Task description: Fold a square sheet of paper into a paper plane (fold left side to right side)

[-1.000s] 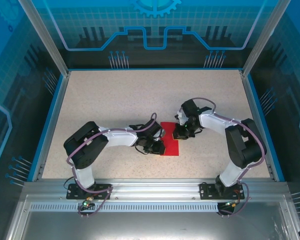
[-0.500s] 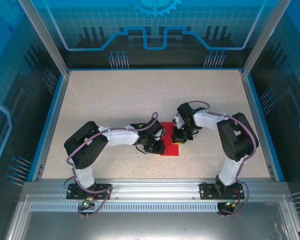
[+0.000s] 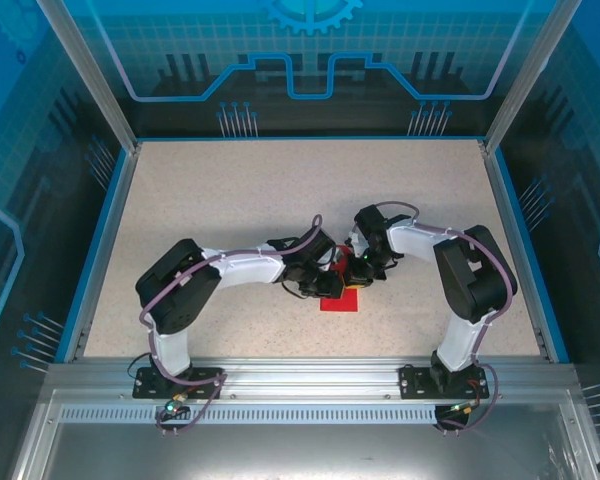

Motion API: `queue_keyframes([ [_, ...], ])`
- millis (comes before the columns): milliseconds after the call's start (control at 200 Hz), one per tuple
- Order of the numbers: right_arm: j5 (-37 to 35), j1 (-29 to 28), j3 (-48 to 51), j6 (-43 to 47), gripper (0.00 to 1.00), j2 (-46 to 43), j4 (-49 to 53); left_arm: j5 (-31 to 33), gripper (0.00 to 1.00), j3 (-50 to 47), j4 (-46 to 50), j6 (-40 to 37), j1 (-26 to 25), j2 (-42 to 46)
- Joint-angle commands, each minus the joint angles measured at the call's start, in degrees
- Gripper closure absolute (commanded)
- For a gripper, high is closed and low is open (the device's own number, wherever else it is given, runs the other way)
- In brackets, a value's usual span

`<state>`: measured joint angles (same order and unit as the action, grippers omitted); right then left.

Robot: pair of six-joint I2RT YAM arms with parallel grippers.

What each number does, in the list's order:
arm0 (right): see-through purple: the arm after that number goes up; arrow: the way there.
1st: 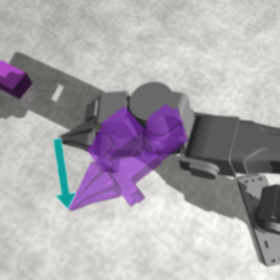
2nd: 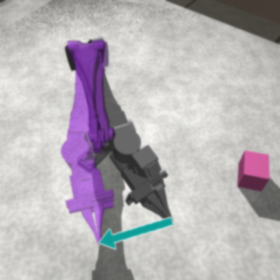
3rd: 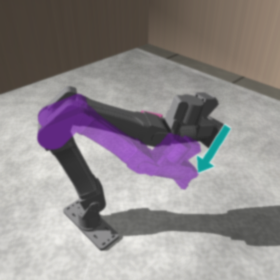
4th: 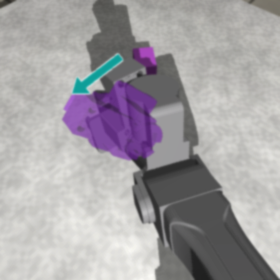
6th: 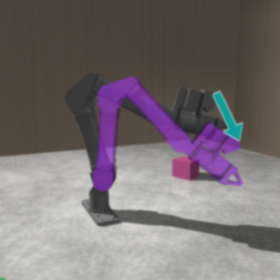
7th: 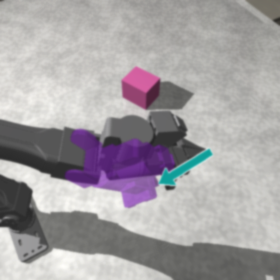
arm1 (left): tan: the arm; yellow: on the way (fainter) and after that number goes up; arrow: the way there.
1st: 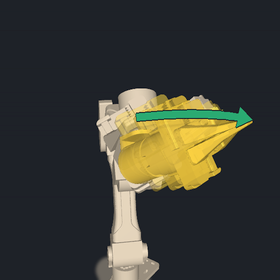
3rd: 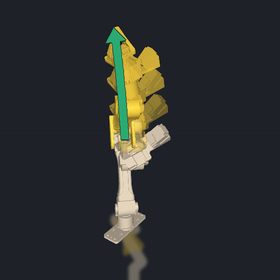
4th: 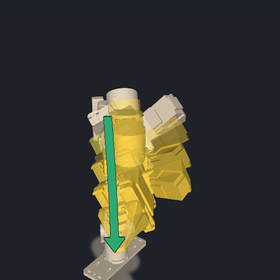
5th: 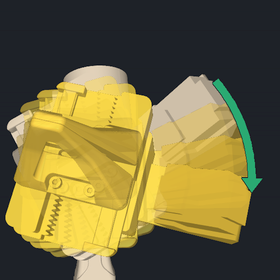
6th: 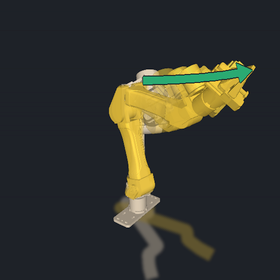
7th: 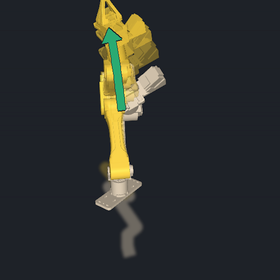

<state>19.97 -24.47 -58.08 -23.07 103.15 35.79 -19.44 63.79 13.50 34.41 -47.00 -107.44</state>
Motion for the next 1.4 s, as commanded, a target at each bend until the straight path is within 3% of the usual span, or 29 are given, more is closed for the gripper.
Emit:
queue_keyframes([
  [0, -2.2, -0.3, 0.1, -0.4, 0.94, 1.8, 1.9, -2.4, 0.85, 1.6, -0.2, -0.1, -0.1, -2.9],
  [285, -3.0, -0.3, 0.0, -0.2, 0.94, 1.9, 2.4, -0.5, 0.85, -0.7, 0.7, -0.2, -0.1, -3.6],
  [1145, -1.2, 0.0, -0.4, -0.5, 0.93, 1.7, 1.1, -1.3, 0.86, -17.9, 0.7, -0.1, 0.4, 7.3],
  [1336, 3.2, 1.0, 1.2, -2.2, 0.88, -4.8, -5.3, -1.9, 0.81, -18.7, 0.0, 0.3, 3.6, 13.7],
  [1396, 3.2, 1.8, 2.1, -3.0, 0.76, -7.3, -6.8, -2.0, 0.76, -18.3, -0.5, 0.6, 5.0, 15.6],
])
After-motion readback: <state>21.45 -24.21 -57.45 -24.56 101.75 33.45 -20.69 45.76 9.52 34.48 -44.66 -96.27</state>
